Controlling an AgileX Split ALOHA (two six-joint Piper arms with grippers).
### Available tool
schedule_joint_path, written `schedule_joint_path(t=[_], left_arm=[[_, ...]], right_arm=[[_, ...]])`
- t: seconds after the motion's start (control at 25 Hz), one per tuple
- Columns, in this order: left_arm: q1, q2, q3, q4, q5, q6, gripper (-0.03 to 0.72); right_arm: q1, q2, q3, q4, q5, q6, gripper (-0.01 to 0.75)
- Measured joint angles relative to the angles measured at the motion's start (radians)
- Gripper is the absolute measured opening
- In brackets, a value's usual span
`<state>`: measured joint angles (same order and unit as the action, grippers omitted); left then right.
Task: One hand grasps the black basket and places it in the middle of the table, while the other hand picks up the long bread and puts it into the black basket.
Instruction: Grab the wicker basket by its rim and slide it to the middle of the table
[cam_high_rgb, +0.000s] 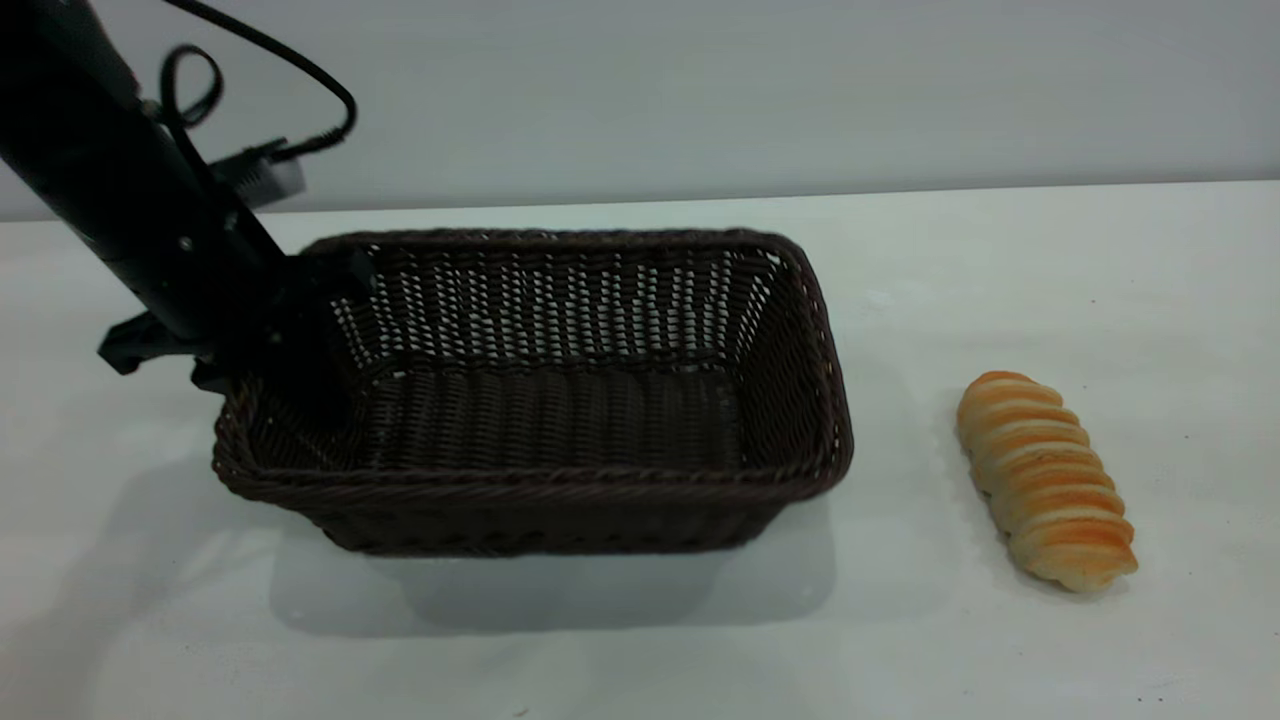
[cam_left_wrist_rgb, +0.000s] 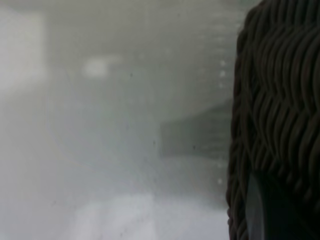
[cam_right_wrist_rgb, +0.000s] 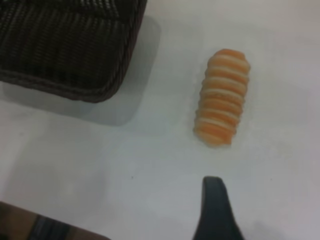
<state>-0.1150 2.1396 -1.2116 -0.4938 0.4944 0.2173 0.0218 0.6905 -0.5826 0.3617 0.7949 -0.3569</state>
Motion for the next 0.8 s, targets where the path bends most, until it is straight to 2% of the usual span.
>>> schedule_joint_path(t=[0.4,0.48,0.72,0.8], left_arm=[[-0.001,0.018,-0.025,0.005,0.005,0.022,0.137],[-0.002,0.018,-0.025,0.004,0.005,0.024,0.163],[-0.002,0.015,-0.025,-0.005,0.026,0.024,0.436],[-0.002,-0.002,-0.025,-0.007,0.041,0.024,0.503]], right_arm=[[0.0,0.0,0.0,0.0,0.002,0.0,0.51],[0.0,0.0,0.0,0.0,0.002,0.0,0.51],[0.0,0.001,0.0,0.017,-0.006,0.0,0.513],[0.0,0.014,0.0,0.04,-0.013,-0.015,0.512]])
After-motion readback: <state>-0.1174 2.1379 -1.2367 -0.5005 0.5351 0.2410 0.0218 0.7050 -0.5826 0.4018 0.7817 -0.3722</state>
